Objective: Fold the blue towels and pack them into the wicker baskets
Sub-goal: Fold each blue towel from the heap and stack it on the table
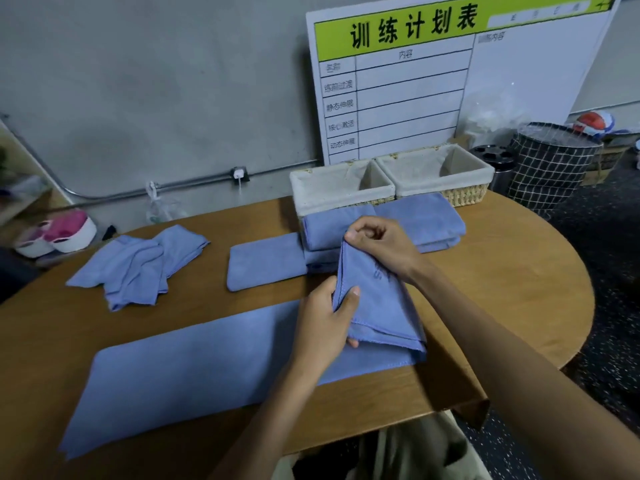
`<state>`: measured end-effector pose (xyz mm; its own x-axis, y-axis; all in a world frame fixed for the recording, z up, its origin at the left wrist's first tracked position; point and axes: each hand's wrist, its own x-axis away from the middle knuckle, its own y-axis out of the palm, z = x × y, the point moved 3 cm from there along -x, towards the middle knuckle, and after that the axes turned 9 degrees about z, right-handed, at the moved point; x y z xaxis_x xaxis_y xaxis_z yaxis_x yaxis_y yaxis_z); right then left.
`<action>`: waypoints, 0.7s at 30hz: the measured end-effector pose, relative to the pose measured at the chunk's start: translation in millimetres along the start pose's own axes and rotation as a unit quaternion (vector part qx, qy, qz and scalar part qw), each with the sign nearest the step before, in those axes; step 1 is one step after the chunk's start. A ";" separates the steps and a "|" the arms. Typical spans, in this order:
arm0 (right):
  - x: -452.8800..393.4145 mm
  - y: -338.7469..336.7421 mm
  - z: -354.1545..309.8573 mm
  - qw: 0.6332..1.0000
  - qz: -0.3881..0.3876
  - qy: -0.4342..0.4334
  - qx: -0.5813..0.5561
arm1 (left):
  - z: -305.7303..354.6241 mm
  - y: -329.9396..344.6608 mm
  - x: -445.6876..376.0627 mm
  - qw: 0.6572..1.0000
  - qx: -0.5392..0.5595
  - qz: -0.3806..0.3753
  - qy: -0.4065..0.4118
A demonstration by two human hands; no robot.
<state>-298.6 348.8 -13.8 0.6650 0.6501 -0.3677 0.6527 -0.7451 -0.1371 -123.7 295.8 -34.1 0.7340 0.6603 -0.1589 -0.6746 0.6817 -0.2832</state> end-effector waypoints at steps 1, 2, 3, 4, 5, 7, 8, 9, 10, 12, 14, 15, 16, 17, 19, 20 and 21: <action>-1.7 12.4 -3.2 1.000 -0.012 -0.006 0.007 | -3.1 -10.8 3.0 1.000 0.000 0.006 -0.008; -2.9 24.6 -6.1 1.000 -0.022 -0.012 0.012 | -6.2 -21.2 5.9 1.000 -0.003 0.012 -0.013; -4.2 36.4 -8.6 0.999 -0.029 -0.018 0.012 | -8.6 -31.5 8.8 1.000 -0.004 0.021 -0.016; -5.2 47.8 -10.8 0.999 -0.033 -0.022 0.010 | -10.6 -41.2 11.1 0.999 -0.004 0.030 -0.017; -6.3 58.5 -13.2 0.999 -0.036 -0.026 0.007 | -11.8 -50.7 13.3 0.999 -0.002 0.040 -0.017; -9.1 78.2 -17.3 0.998 -0.045 -0.032 0.006 | -13.7 -67.6 16.7 0.998 0.005 0.055 -0.019; -10.3 86.9 -19.4 0.998 -0.051 -0.034 0.007 | -14.5 -75.4 18.3 0.998 0.008 0.060 -0.021; -11.2 95.1 -22.0 0.998 -0.058 -0.035 0.008 | -15.2 -83.0 19.8 0.998 0.011 0.063 -0.023; -11.9 102.8 -24.8 0.997 -0.064 -0.036 0.009 | -15.7 -90.1 21.0 0.997 0.012 0.067 -0.023; -13.6 117.8 -30.2 0.997 -0.074 -0.038 0.011 | -15.5 -103.8 23.3 0.997 0.011 0.075 -0.020; -16.0 133.1 -34.5 0.996 -0.083 -0.038 0.009 | -14.6 -117.0 25.0 0.996 0.009 0.087 -0.015; -17.4 140.9 -36.9 0.995 -0.088 -0.038 0.007 | -14.1 -123.6 25.2 0.996 0.007 0.092 -0.013; -18.8 148.8 -39.0 0.995 -0.093 -0.038 0.004 | -14.1 -130.2 25.4 0.995 0.004 0.097 -0.011; -20.0 157.2 -41.8 0.994 -0.101 -0.039 0.000 | -15.0 -137.9 25.4 0.995 0.001 0.103 -0.011; -22.0 175.5 -46.9 0.993 -0.113 -0.040 -0.009 | -18.1 -155.1 25.1 0.993 -0.007 0.119 -0.009; -22.2 185.1 -48.2 0.992 -0.120 -0.039 -0.013 | -20.7 -163.7 25.3 0.992 -0.011 0.126 -0.011; -21.6 194.8 -48.9 0.991 -0.127 -0.037 -0.017 | -23.9 -172.2 26.0 0.991 -0.012 0.132 -0.014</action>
<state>-168.1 196.9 12.5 0.4497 0.8025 -0.3922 0.8082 -0.5525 -0.2039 13.4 188.0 -12.0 0.5303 0.8228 -0.2043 -0.8399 0.4771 -0.2586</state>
